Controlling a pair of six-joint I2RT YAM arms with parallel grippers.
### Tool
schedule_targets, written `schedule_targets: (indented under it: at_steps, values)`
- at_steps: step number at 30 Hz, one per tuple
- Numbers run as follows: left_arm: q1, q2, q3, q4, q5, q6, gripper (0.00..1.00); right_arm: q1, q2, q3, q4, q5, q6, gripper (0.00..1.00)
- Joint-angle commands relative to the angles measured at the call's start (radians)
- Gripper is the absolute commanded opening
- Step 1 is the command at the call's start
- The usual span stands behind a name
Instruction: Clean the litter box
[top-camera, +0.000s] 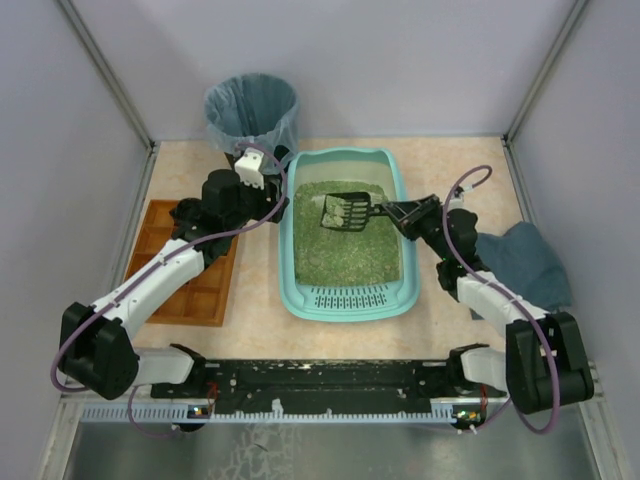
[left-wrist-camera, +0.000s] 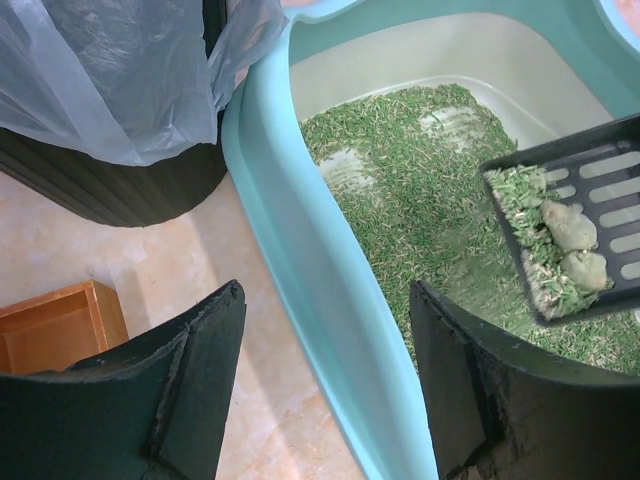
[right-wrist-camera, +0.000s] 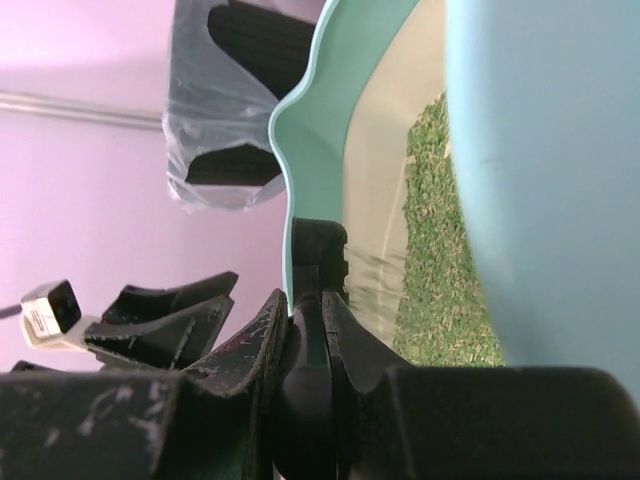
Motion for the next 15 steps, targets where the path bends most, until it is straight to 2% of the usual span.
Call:
schedule_targets:
  at_steps: [1,6,10,15]
  values:
    - [-0.001,-0.011,0.000,0.027,-0.007,-0.007,0.72,-0.071,-0.054,-0.025,0.093,-0.007,0.068,0.00]
    - [-0.001,-0.009,-0.002,0.032,-0.007,-0.006,0.72,-0.052,0.013,0.021,0.184,-0.157,0.081,0.00]
    - [-0.002,-0.015,-0.005,0.026,-0.015,-0.006,0.72,-0.118,-0.010,-0.062,0.188,-0.080,0.134,0.00]
    - [0.000,-0.006,-0.002,0.033,-0.011,-0.008,0.73,-0.060,0.025,0.003,0.194,-0.175,0.088,0.00]
